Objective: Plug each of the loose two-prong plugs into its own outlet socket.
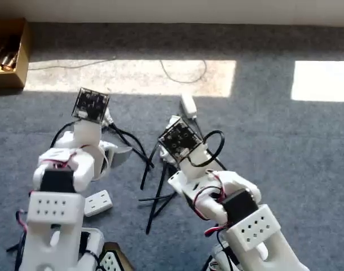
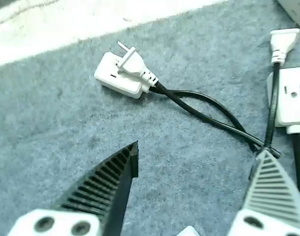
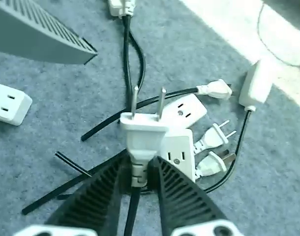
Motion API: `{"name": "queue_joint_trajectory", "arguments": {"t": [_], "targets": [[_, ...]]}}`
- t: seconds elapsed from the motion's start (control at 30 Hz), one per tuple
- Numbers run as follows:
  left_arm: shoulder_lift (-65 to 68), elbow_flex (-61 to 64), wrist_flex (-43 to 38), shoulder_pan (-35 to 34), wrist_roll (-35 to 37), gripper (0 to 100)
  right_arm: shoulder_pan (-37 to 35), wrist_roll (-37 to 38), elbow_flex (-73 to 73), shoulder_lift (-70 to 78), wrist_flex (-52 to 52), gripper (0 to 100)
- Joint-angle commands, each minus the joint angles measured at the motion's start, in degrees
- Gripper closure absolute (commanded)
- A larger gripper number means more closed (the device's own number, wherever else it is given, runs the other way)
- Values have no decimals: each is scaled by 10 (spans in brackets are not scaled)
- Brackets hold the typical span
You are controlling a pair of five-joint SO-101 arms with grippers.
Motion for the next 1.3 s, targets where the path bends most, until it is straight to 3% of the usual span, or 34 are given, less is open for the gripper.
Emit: {"name": "queue_joint_trajectory", "arguments": {"t": [0.0, 0.1, 0.23, 0.6, 0.97, 1.27], "targets": [[-192, -1, 98, 21, -6, 642, -45, -5, 10, 45, -51, 991], [-261, 2, 136, 21, -4, 642, -80, -7, 46, 73, -74, 991], [-274, 36, 122, 25, 2, 642, -123, -28, 91, 79, -96, 991], [-275, 108, 100, 135, 1, 645, -115, -30, 70, 79, -93, 991], [-274, 189, 9, 135, -1, 645, -116, -25, -59, 78, 2, 991], [-274, 199, 7, 132, -2, 645, -124, -6, -159, 79, 104, 991]]}}
